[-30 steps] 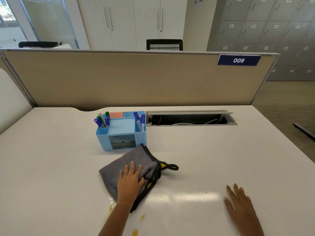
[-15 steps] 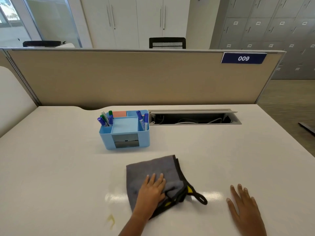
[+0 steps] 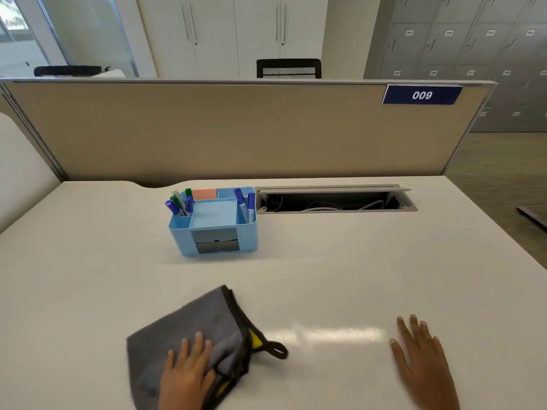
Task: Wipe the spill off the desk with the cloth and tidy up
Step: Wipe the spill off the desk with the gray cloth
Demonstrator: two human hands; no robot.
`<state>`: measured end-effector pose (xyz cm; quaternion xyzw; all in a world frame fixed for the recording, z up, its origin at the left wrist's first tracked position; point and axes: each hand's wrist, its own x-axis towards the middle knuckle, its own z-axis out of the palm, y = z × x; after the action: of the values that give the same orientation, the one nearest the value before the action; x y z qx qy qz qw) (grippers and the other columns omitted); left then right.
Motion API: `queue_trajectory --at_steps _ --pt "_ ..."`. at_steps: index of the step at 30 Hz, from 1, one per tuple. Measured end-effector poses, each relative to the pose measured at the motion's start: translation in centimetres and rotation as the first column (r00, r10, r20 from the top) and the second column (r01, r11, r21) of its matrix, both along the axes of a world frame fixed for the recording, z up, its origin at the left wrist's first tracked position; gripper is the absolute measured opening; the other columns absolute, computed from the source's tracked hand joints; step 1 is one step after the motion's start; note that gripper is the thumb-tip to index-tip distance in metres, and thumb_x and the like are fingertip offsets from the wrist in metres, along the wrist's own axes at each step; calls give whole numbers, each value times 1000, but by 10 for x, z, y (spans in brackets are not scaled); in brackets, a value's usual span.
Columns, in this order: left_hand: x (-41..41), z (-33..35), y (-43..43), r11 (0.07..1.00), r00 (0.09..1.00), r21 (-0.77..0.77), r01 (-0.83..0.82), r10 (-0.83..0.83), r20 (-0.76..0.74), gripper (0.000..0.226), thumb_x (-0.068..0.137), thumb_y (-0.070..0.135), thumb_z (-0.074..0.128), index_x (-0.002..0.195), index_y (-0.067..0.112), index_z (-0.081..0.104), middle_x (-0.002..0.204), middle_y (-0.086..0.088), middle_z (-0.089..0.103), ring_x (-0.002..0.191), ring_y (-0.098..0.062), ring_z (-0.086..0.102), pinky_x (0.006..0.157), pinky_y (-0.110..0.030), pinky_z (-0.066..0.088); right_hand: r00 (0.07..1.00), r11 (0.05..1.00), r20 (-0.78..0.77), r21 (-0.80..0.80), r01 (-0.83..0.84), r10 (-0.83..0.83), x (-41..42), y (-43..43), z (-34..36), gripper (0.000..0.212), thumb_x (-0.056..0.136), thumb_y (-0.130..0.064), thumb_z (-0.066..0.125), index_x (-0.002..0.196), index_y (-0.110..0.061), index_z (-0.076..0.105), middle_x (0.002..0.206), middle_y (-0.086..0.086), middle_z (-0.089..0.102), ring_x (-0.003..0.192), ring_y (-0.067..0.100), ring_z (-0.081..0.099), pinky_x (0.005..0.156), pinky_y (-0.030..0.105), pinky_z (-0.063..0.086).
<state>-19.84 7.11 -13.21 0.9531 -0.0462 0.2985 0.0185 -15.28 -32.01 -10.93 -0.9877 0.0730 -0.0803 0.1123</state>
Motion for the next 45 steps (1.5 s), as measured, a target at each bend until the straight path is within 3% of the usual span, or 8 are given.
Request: queue_trajectory --at_steps 3,5,8,19,23,28,40,45 --pt "-1 -6 -61 993 993 -34 114 -114 -8 29 77 33 36 97 17 49 157 2 -3 134 -29 24 94 -41 31 1000 1000 -2 -5 7 -7 0 -1 -1 86 90 -60 3 116 -3 61 122 26 59 114 41 55 87 57 45" --pt "7 2 -103 975 972 -102 197 -208 -112 43 59 39 43 96 20 55 149 -2 35 120 -24 52 114 -35 13 1000 1000 -19 4 10 -10 0 -1 -1 85 91 -59 3 115 -3 61 121 26 60 112 41 56 85 57 46" --pt "30 32 -132 968 908 -129 215 -247 -340 43 61 41 41 84 25 73 99 1 75 83 -18 73 97 -31 41 999 1000 -39 16 3 -2 0 0 0 86 91 -59 3 115 -2 62 121 26 60 109 44 58 85 57 46" --pt "24 35 -29 985 844 -39 -169 124 -522 71 95 43 -2 102 22 65 106 -17 71 90 -37 69 75 -48 55 999 998 -42 64 19 -17 -1 1 3 90 88 -64 0 120 -4 58 128 25 55 116 44 53 93 57 41" --pt "-15 18 -36 992 917 -122 -34 -18 -398 52 96 43 2 108 19 46 156 -7 11 142 -18 18 117 -29 -2 998 998 -55 58 15 -12 -1 1 1 91 87 -65 0 121 -3 57 128 26 54 116 45 52 93 58 40" --pt "-9 13 -68 996 876 -16 83 -81 -475 57 90 56 8 134 32 35 155 -2 -19 143 -15 -17 115 -34 -9 998 997 -62 73 16 -12 -1 2 2 90 86 -65 1 122 -3 56 129 25 54 118 44 51 94 57 39" --pt "43 22 -80 1000 867 13 19 -11 -498 59 86 65 12 141 42 6 154 -6 15 143 -25 -13 108 -48 -3 999 992 -46 127 13 -7 -2 3 5 72 78 -50 21 131 -9 48 141 19 43 131 36 38 106 51 28" --pt "43 30 -70 999 785 -1 33 -27 -619 65 86 67 11 142 34 9 143 -5 43 129 -27 36 106 -47 -1 998 992 -60 126 15 -7 -2 1 4 69 79 -48 23 129 -8 50 138 20 46 129 37 42 104 52 31"
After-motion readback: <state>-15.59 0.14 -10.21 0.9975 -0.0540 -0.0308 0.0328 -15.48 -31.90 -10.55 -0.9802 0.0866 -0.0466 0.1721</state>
